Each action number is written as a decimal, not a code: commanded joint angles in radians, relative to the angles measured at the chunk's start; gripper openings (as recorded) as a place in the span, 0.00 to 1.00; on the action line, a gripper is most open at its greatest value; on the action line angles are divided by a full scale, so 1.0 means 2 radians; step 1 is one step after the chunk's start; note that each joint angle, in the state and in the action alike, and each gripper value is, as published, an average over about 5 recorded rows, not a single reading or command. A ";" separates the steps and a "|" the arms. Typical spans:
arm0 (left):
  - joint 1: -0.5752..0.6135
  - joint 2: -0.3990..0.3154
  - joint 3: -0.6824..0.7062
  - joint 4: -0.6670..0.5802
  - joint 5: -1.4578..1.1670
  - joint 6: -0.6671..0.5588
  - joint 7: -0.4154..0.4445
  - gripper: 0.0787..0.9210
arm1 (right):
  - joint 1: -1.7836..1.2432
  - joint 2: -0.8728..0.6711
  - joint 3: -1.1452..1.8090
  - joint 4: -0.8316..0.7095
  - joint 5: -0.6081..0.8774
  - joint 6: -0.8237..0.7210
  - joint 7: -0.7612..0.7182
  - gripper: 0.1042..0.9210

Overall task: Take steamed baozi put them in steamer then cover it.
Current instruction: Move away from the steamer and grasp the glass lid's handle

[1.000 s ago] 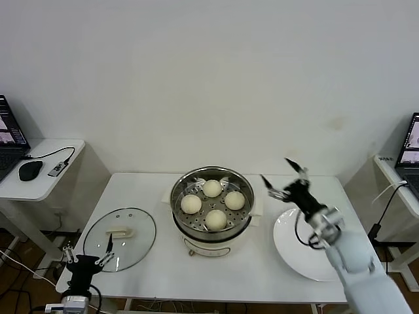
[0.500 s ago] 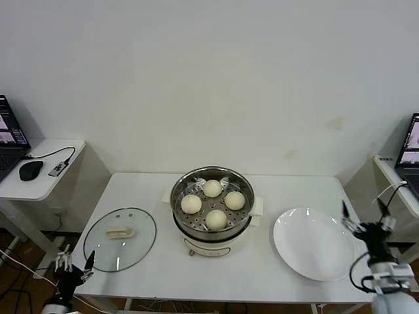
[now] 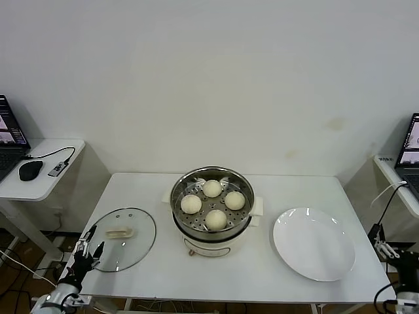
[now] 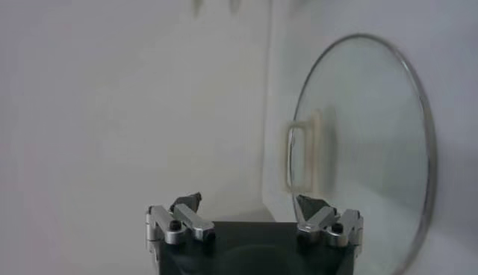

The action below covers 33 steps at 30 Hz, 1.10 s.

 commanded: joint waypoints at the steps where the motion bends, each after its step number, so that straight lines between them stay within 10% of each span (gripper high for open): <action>1: -0.082 0.013 0.051 0.054 0.026 -0.004 0.007 0.88 | -0.015 0.019 0.023 0.001 -0.008 0.006 0.006 0.88; 33: -0.171 0.009 0.103 0.147 0.014 -0.006 0.012 0.86 | -0.022 0.037 0.008 0.004 -0.029 0.008 0.003 0.88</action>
